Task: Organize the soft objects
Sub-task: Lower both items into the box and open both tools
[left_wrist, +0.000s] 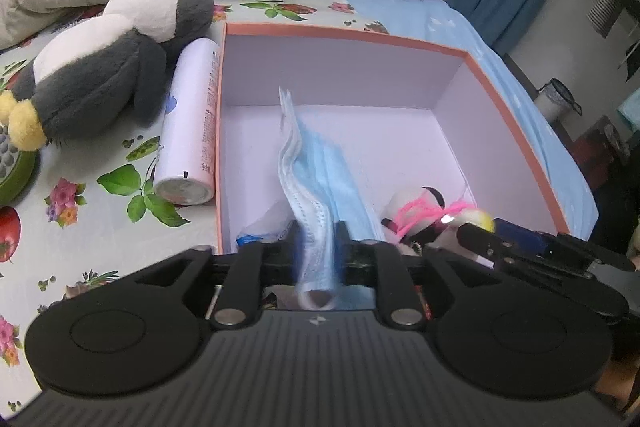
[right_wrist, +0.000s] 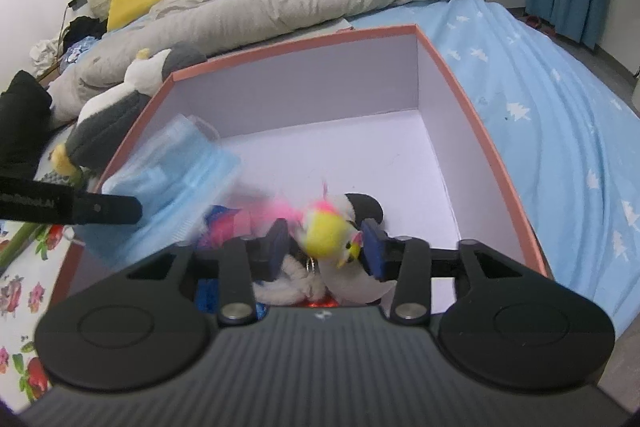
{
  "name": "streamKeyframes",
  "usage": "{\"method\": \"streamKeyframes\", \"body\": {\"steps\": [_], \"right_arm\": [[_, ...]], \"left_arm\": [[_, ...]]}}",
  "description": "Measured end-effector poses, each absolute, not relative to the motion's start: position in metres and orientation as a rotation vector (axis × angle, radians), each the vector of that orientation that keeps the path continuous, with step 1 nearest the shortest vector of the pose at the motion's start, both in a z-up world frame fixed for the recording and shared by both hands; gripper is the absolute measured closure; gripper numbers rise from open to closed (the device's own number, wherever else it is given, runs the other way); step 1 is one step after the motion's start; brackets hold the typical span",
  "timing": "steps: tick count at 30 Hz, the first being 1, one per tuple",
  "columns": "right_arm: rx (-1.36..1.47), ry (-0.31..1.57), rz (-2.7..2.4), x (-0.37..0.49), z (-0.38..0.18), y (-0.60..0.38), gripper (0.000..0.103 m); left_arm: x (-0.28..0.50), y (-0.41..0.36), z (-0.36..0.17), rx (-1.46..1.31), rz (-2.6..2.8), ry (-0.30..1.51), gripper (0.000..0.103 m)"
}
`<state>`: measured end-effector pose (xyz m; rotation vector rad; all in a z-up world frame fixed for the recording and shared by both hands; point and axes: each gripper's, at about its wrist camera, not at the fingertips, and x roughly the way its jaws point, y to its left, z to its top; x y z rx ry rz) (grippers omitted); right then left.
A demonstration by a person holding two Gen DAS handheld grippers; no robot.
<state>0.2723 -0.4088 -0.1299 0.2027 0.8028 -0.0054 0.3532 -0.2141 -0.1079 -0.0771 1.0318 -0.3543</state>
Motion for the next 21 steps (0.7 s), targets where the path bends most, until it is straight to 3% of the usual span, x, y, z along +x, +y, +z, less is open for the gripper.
{"method": "streamKeyframes", "body": {"steps": [2,9,21], "right_arm": [[0.203,0.783,-0.009,0.267,-0.123,-0.409,0.049],[0.218,0.706,-0.039,0.238,-0.086,-0.407,0.049],[0.168,0.587,-0.034,0.163,-0.016,-0.387,0.049]], "left_arm": [[0.349,-0.213,-0.100,-0.073,-0.356,1.012,0.054],[0.317,-0.208,-0.058,-0.068,-0.373,0.928,0.048],[0.237,-0.176,0.012,-0.094,-0.411,0.825,0.048]]}}
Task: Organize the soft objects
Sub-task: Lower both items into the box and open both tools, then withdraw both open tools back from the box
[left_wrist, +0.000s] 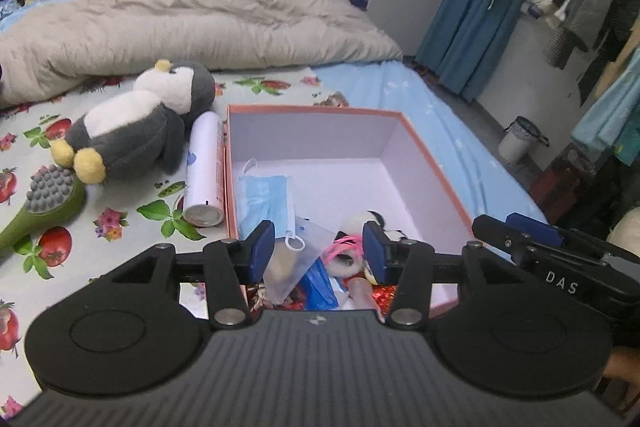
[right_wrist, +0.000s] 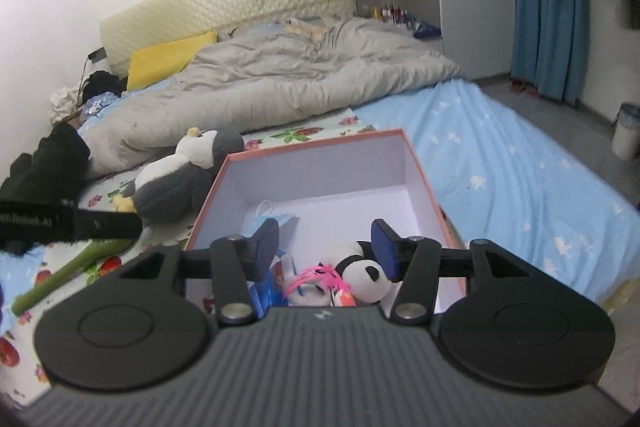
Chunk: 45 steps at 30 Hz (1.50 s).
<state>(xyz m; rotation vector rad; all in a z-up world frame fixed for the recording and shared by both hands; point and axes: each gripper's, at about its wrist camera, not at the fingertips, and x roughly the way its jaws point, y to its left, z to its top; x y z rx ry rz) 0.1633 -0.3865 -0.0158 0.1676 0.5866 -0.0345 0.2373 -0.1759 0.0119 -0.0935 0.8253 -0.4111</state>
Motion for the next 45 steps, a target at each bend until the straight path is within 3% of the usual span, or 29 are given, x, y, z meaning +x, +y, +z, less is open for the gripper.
{"method": "streamKeyframes", "body": {"steps": [9,21,45], "right_arm": [[0.145,0.525,-0.037,0.099,0.010,-0.365,0.049],[0.151,0.508,-0.037,0.044,0.010,-0.346,0.049],[0.184,0.543,0.003,0.030,-0.006,-0.324,0.049]], "left_arm": [[0.160,-0.149,0.043,-0.115,-0.446,0.751,0.048],[0.090,-0.123,0.047,-0.133,-0.440,0.716,0.048],[0.051,-0.103,0.029,-0.128,-0.356,0.673,0.048]]}}
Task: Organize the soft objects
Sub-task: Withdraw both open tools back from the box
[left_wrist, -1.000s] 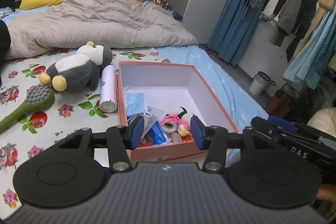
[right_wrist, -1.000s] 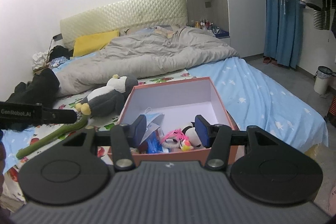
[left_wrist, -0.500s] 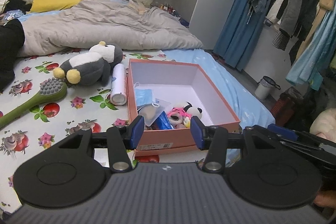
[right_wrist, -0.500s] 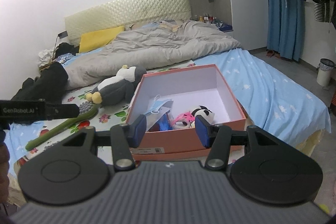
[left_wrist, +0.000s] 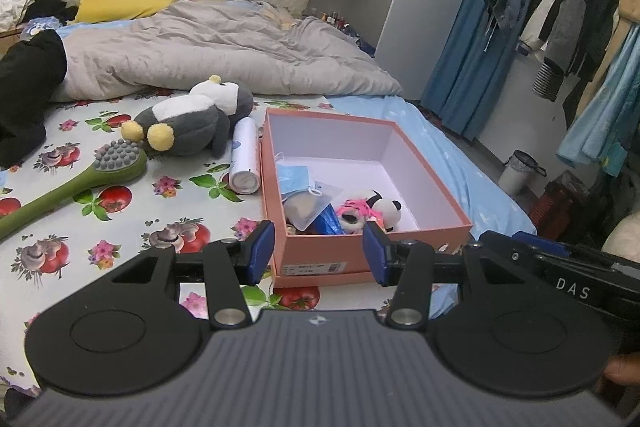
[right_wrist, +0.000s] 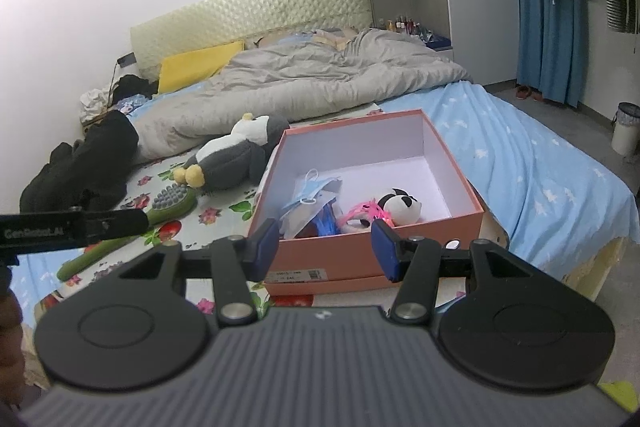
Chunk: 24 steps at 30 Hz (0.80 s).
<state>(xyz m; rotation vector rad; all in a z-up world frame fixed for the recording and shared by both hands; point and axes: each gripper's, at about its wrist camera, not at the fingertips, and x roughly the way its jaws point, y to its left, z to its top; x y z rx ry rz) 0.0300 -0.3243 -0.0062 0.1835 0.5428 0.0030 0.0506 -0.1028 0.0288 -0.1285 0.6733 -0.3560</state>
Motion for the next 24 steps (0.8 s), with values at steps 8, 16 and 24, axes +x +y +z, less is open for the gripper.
{"method": "streamKeyframes", "body": {"steps": [8,16,24], "right_arm": [[0.164,0.544,-0.007,0.0299,-0.0058,-0.3237,0.049],[0.164,0.548,-0.016,0.0299,-0.0061,-0.3252,0.049],[0.160,0.548,-0.022,0.0312,-0.0063,-0.3259,0.049]], "left_arm": [[0.0506,-0.1021,0.0282,-0.119,-0.349,0.663,0.048],[0.0503,-0.1000,0.0290,-0.106,-0.341,0.661,0.048],[0.0497,-0.1001,0.0295,-0.092,-0.352,0.653,0.048]]}}
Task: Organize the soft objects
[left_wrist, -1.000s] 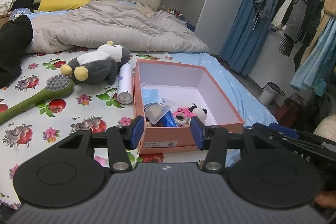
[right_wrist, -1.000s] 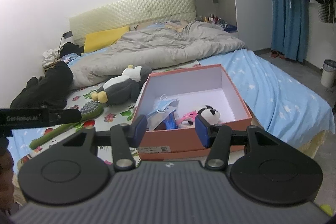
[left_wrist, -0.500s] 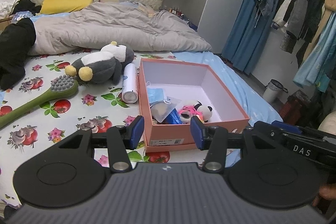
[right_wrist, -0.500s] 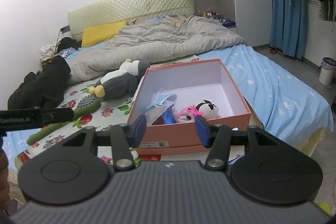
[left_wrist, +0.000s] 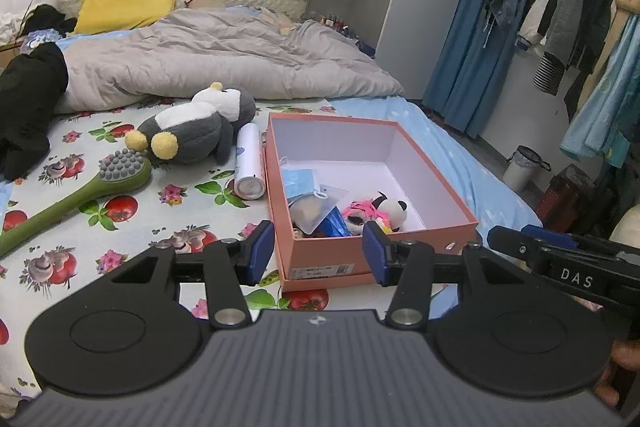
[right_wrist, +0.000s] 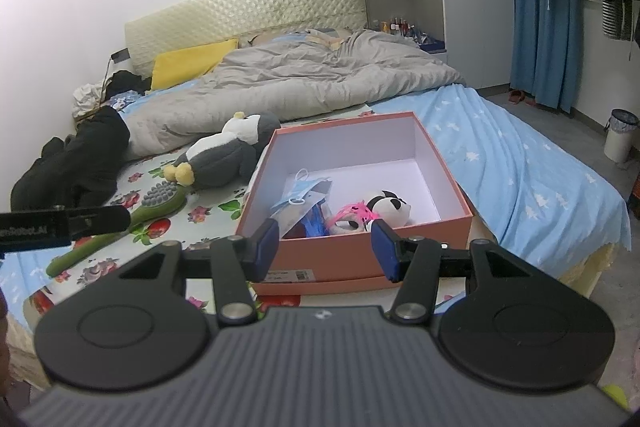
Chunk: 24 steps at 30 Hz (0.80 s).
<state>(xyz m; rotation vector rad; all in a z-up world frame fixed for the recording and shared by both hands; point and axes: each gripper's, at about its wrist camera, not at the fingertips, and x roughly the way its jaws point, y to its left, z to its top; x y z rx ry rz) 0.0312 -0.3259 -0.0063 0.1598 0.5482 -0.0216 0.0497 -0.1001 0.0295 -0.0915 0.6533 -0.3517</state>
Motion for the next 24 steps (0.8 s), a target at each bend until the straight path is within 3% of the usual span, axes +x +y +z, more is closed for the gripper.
{"method": "streamKeyframes", "body": {"steps": [6,9,12,15,24], "right_arm": [[0.148,0.536,-0.037,0.031,-0.003,-0.329,0.049],[0.144,0.541,-0.051,0.033,-0.003,-0.332,0.047],[0.137,0.533,-0.064,0.034,-0.003,-0.335,0.010],[0.137,0.533,-0.076,0.035,-0.004,-0.339,0.003],[0.177,0.556,-0.079,0.039,-0.009,-0.345,0.000]], "left_arm": [[0.051,-0.101,0.029,-0.095,-0.356,0.658,0.048],[0.053,-0.103,0.028,-0.094,-0.360,0.664,0.038],[0.055,-0.106,0.028,-0.087,-0.354,0.666,0.021],[0.057,-0.107,0.028,-0.096,-0.349,0.660,0.002],[0.066,-0.114,0.024,-0.064,-0.334,0.687,0.000]]}}
